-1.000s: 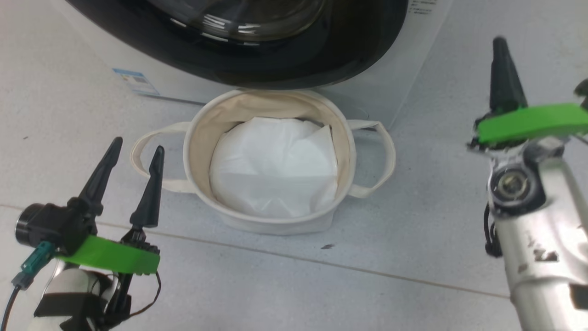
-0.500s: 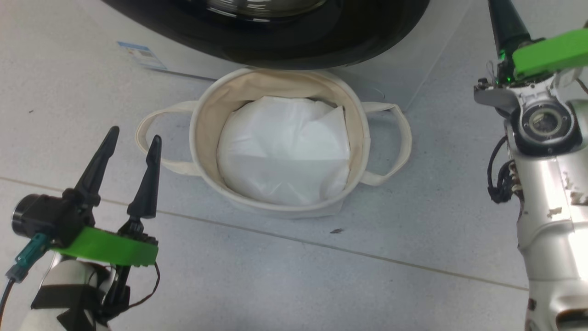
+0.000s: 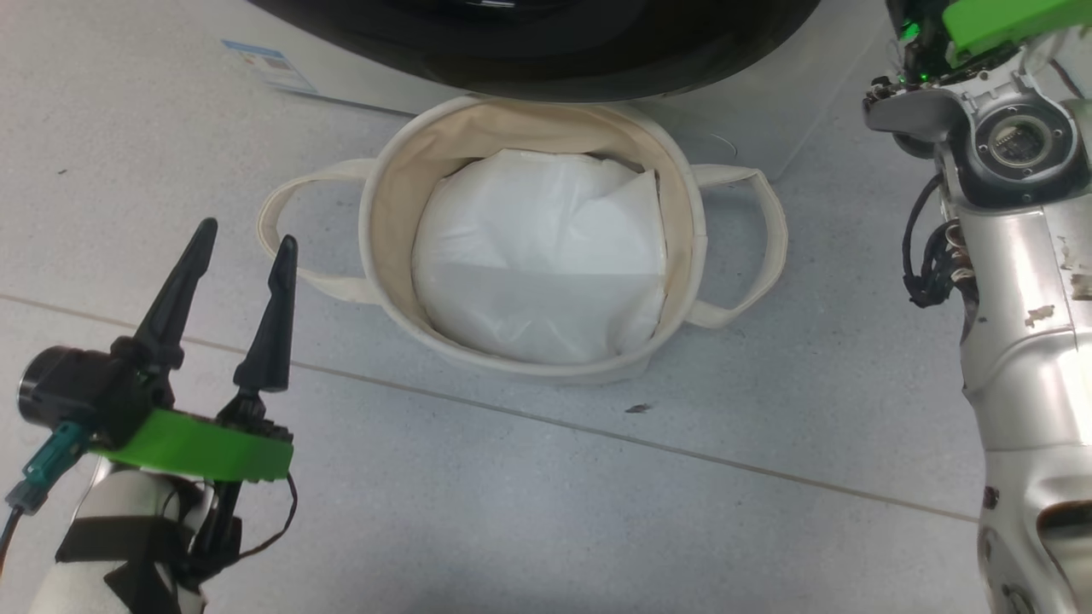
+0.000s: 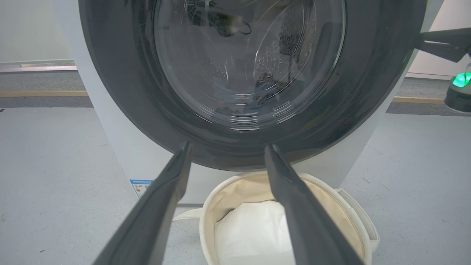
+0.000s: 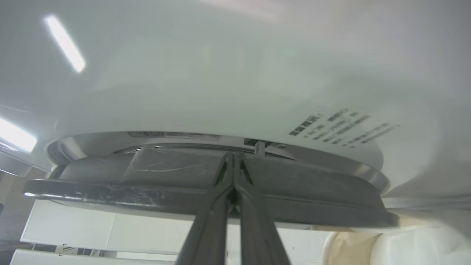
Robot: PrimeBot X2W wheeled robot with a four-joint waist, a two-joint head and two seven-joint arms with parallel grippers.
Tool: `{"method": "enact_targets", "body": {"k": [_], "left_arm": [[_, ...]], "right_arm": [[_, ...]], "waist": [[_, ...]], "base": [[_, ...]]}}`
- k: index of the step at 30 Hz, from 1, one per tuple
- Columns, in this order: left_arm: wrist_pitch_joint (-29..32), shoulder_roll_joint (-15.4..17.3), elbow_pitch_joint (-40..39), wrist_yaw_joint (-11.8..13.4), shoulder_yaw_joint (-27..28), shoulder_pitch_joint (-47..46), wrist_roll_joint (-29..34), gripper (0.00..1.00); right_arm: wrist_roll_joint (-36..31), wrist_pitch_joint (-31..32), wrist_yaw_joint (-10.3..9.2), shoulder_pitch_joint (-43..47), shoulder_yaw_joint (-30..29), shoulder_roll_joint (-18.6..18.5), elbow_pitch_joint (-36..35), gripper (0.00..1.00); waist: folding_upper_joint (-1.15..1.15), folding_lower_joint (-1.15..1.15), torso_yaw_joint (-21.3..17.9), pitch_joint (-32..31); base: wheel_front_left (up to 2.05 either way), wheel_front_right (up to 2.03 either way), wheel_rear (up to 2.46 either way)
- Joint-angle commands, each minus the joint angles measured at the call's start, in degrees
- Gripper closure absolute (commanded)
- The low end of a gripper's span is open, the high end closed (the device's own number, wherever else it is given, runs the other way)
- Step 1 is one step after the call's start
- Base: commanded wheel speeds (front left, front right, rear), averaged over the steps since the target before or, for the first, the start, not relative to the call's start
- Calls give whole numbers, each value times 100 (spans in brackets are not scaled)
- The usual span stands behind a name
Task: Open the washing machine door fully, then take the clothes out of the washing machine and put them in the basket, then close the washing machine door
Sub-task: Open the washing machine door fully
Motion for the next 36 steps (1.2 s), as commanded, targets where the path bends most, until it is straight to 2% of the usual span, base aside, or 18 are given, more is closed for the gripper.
{"method": "enact_targets", "body": {"k": [1, 5, 9, 15, 19, 21, 27, 32, 36], "left_arm": [[-68, 168, -189, -32, 268, -110, -20, 0], [-68, 153, -172, -32, 278, -97, -17, 0], [-68, 155, -155, -32, 292, -77, -22, 0], [-68, 178, -66, -32, 277, 28, 1, 0], [-68, 197, -34, -32, 258, 84, 14, 0], [-68, 195, -32, -32, 259, 101, 15, 0], [-68, 139, -15, -32, 254, 132, 10, 0], [-68, 94, 32, -32, 268, 145, 14, 0], [-68, 62, 70, -32, 258, 158, 24, 0]], "right_arm": [[1, 92, 1, -223, 91, 156, -128, 100], [91, 401, 1, -357, 151, 182, 132, 100], [239, 1010, 1, -373, 314, 217, 350, 100], [317, 1892, 1, -121, 605, 248, 553, 100], [326, 2263, 1, 56, 654, 250, 573, 100], [280, 2244, 1, 86, 591, 229, 468, 100], [73, 1607, 1, 36, 136, 201, -82, 100], [-81, 1524, 1, -95, 55, 250, 44, 100], [-127, 1699, 1, -221, 110, 315, 270, 100]], "waist": [[0, 0, 1, -4], [0, 0, -2, -33], [0, 0, -29, -93], [0, 0, -147, -325], [0, 0, -197, -448], [0, 0, -199, -483], [0, 0, -89, -480], [0, 0, -2, -477], [0, 0, 22, -517]], "base": [[0, 0, 0], [0, 0, 0], [0, 0, 0], [0, 0, 0], [0, 0, 0], [0, 0, 0], [0, 0, 0], [0, 0, 0], [0, 0, 0]]}}
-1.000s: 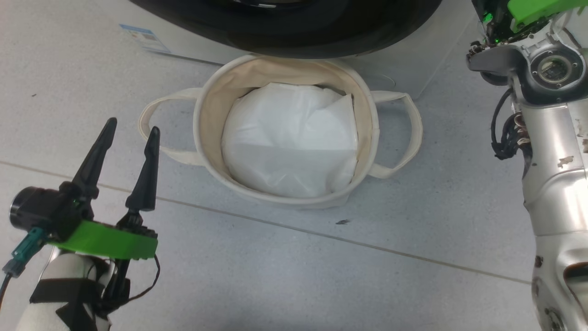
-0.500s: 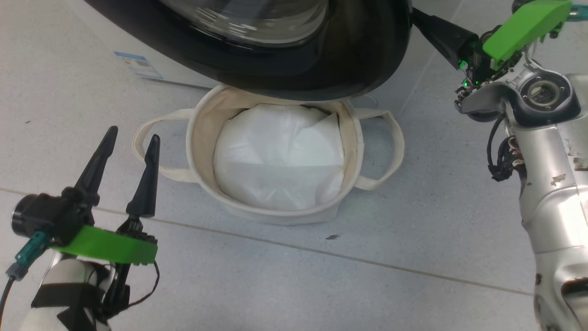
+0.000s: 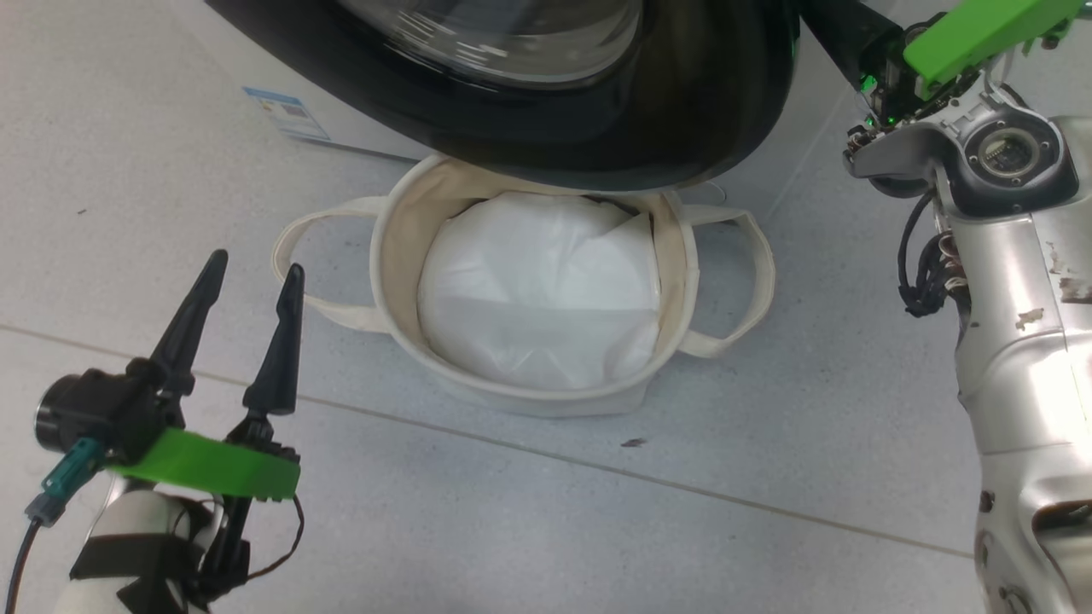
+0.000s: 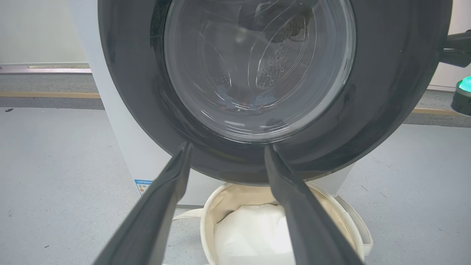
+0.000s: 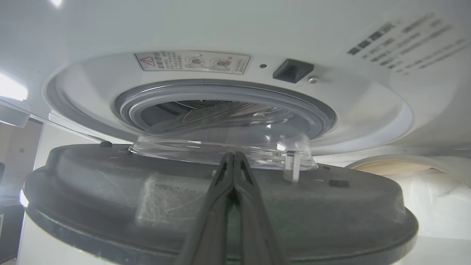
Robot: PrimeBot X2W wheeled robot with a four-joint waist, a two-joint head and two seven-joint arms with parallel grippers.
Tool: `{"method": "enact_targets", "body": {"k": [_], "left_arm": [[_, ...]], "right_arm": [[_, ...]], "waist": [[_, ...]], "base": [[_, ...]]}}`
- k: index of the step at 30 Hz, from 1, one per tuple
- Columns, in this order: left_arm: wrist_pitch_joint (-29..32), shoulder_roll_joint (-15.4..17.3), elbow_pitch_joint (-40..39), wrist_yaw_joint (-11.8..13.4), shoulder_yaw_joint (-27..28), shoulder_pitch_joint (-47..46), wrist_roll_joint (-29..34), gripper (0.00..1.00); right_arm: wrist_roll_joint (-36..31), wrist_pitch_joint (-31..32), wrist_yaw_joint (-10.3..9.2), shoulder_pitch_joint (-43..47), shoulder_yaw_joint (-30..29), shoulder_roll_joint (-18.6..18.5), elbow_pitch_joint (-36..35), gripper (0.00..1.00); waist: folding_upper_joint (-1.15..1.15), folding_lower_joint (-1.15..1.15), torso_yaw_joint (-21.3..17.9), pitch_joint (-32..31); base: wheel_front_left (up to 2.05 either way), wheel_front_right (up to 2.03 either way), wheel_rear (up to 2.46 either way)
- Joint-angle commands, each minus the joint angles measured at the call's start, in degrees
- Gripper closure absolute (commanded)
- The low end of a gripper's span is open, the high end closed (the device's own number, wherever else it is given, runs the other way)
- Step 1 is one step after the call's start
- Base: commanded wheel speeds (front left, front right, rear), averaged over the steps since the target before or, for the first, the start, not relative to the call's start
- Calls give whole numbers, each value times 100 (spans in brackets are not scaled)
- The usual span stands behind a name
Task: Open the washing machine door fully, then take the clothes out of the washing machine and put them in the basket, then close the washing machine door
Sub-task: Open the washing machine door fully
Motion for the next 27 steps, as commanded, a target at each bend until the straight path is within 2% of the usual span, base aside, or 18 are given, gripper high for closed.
{"method": "enact_targets", "body": {"k": [1, 15, 27], "left_arm": [[-68, 160, -137, -32, 241, -15, 27, 0], [-68, 197, 79, -32, 278, 422, 110, 0], [-68, 129, 706, -32, 512, 850, 81, 0]], "right_arm": [[-41, 166, 8, -187, 150, 238, -173, 100], [151, 1420, 8, 518, 580, 343, 11, 100], [505, 1652, 8, 1431, 1262, 355, -740, 100]], "waist": [[0, 0, 1, -44], [0, 0, -156, -792], [0, 0, 295, -1515]], "base": [[0, 0, 0], [0, 0, 0], [0, 0, 0]]}}
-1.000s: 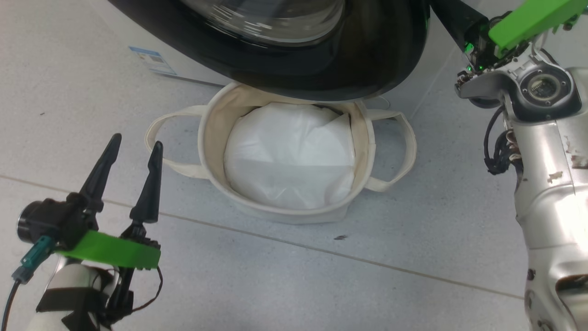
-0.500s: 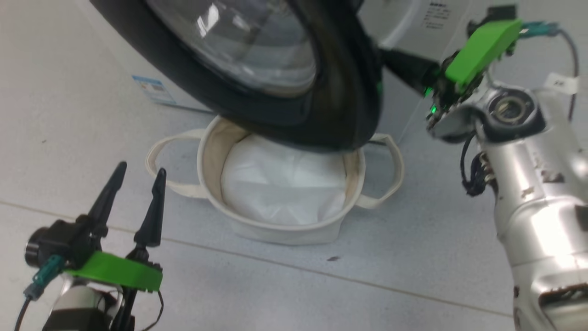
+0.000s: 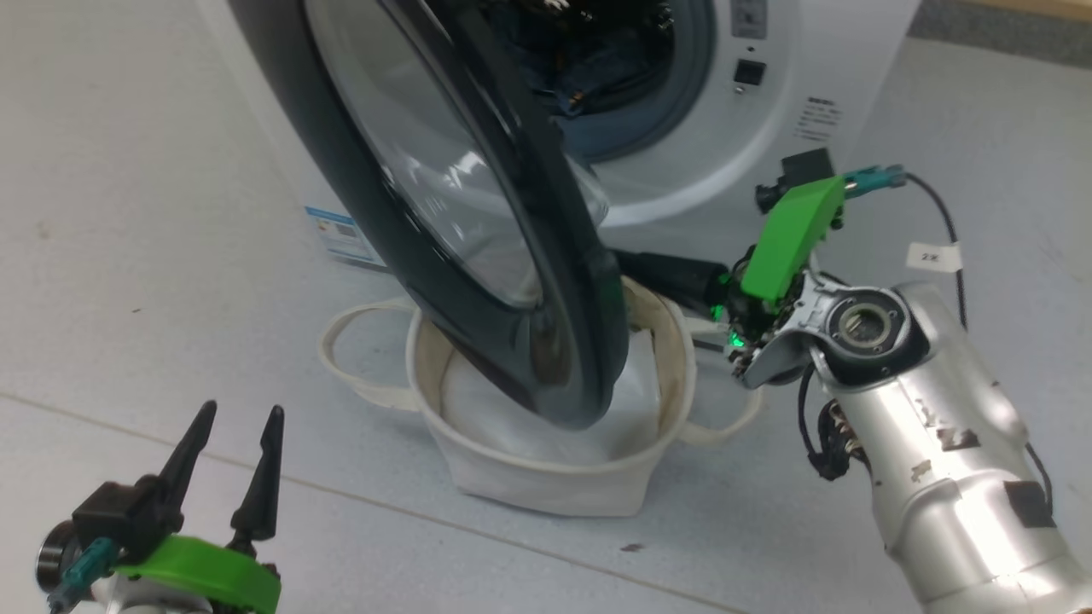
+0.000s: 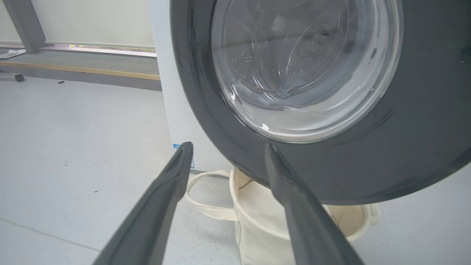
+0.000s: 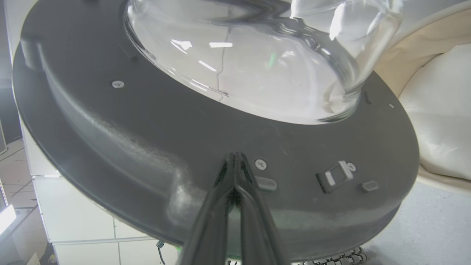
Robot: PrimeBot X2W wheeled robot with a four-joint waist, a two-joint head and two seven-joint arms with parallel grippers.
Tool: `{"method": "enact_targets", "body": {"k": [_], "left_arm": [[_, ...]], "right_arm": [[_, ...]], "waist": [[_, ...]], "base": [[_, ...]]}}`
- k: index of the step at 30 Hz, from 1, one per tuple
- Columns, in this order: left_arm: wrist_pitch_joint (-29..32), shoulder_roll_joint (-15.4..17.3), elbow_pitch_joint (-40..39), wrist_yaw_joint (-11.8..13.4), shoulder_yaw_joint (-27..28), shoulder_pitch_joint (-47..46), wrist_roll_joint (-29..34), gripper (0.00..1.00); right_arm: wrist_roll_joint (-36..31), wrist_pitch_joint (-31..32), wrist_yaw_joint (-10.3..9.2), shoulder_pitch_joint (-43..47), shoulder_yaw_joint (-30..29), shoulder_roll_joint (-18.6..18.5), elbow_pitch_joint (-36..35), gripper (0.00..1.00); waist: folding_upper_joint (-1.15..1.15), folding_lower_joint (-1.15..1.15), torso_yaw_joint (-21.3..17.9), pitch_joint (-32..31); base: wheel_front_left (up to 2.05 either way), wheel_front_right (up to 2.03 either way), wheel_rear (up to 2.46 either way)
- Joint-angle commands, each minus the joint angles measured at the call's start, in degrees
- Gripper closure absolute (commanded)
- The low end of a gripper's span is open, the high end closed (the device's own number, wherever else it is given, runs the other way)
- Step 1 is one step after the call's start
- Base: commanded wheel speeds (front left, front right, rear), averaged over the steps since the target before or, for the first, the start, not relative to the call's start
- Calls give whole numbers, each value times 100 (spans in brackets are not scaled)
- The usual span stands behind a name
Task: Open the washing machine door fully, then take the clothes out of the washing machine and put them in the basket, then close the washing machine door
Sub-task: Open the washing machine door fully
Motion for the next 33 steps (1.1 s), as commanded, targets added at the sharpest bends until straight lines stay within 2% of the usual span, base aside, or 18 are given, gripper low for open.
{"method": "enact_targets", "body": {"k": [1, 8, 21, 28, 33], "left_arm": [[-69, 141, -87, -32, 298, -106, -1, 0], [-69, 122, 170, -32, 368, -67, 17, 0], [-69, 49, 667, 67, 553, -205, 140, 0], [-69, 25, 712, 68, 596, -257, 186, 0], [-69, 43, 722, 57, 632, -245, 201, 0]], "right_arm": [[62, 20, 7, -35, 176, 149, -285, 100], [214, -201, 7, 103, 465, 149, -229, 100], [1074, -602, 7, 232, 1136, 150, -149, 100], [1409, -874, 7, 208, 1455, 150, -148, 100], [1389, -1107, 7, 173, 1563, 145, -69, 100]], "waist": [[0, 0, 196, -152], [0, 0, 668, -347], [0, 0, 1469, -598], [0, 0, 1583, -646], [0, 0, 1524, -682]], "base": [[0, 0, 0], [0, 0, 0], [0, 0, 0], [0, 0, 0], [0, 0, 0]]}}
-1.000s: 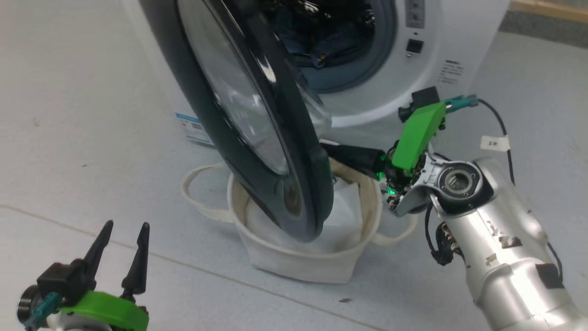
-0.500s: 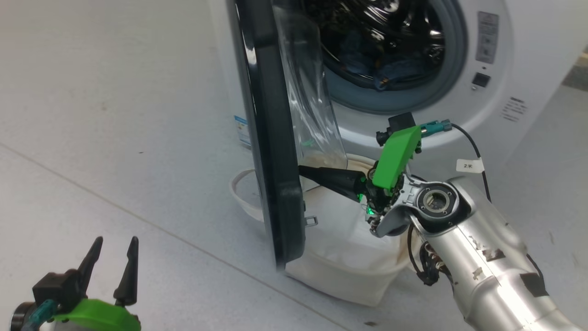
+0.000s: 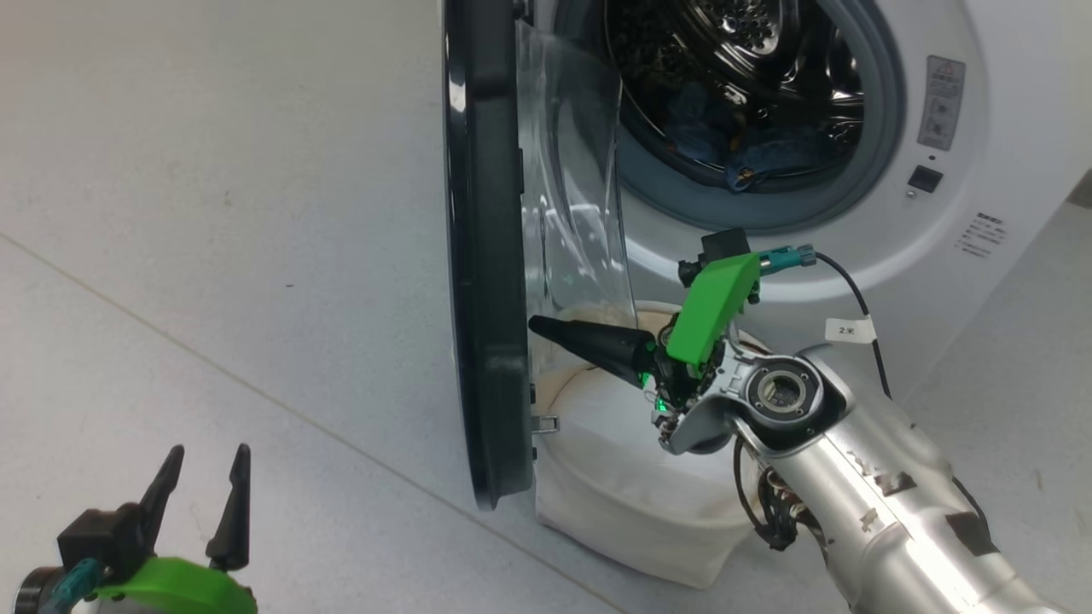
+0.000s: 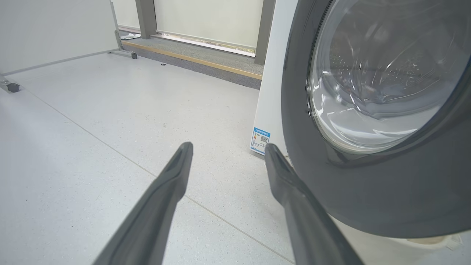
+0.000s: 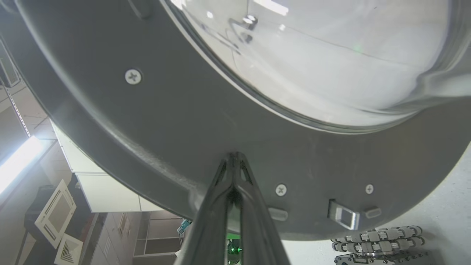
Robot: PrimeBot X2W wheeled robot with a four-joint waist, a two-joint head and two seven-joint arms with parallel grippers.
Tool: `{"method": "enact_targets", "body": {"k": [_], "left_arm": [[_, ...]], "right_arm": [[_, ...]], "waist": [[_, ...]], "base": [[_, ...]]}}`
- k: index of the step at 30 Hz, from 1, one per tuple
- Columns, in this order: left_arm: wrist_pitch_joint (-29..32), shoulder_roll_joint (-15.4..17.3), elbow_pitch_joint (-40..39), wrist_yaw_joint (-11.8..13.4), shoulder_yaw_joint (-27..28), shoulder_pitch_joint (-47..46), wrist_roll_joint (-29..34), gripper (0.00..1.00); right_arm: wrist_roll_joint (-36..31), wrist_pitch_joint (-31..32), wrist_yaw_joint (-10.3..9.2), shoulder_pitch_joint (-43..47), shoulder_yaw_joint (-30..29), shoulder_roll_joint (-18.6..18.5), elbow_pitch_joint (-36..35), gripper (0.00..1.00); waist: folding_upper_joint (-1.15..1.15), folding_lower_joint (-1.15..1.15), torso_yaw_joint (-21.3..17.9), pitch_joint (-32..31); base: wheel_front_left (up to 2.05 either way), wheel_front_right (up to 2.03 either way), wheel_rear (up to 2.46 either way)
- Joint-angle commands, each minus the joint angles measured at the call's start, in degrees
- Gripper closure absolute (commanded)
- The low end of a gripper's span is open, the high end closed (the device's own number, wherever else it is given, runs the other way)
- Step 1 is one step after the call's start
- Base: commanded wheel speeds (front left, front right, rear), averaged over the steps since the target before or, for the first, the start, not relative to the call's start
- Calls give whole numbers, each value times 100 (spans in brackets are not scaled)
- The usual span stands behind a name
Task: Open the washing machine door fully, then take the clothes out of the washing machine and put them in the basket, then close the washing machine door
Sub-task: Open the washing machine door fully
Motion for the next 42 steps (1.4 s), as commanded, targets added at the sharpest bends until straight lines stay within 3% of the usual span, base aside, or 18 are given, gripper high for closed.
{"method": "enact_targets", "body": {"k": [1, 2, 3, 4, 8, 16, 18, 21, 31, 42], "left_arm": [[-69, 140, -144, -4, 260, -288, 57, 0], [-69, 142, -145, -6, 263, -282, 60, 0], [-69, 148, -149, -8, 267, -274, 63, 0], [-69, 152, -154, -10, 275, -267, 63, 0], [-69, 174, -200, -17, 294, -244, 75, 0], [-69, 178, -376, -23, 352, -125, 78, 0], [-69, 171, -430, -18, 369, -94, 74, 0], [-69, 157, -461, -8, 366, -63, 76, 0], [-59, 196, -533, 26, 341, 49, 45, 0], [15, 207, -695, 94, 288, 159, 7, 0]], "right_arm": [[-36, -83, 7, -89, 5, 103, -186, 100], [-67, -169, 7, -77, -15, 79, -209, 93], [-98, -251, 7, -49, -33, 49, -243, 22], [-136, -322, 7, -14, -43, 11, -289, 0], [-357, -672, 7, 194, -105, -210, -589, 0], [-2698, -2662, 7, 1064, -12, -1129, -1864, 0], [-3676, -3363, 7, 1465, -10, -1362, -2092, 0], [-4496, -3938, 7, 1934, -101, -1499, -2235, 0], [-6021, -4736, 7, 3059, -551, -1371, -2049, 0], [-6303, -4970, 7, 3066, -675, -1203, -1707, 0]], "waist": [[0, 0, -42, -18], [0, 0, -69, -27], [0, 0, -103, -38], [0, 0, -139, -45], [0, 0, -303, -88], [0, 0, -637, -227], [0, 0, -688, -264], [0, 0, -700, -316], [0, 0, -737, -392], [0, 0, -690, -434]], "base": [[0, 0, 0], [0, 0, 0], [0, 0, 0], [0, 0, 0], [0, 0, 0], [0, 0, 0], [0, 0, 0], [0, 0, 0], [0, 0, 0], [0, 0, 0]]}}
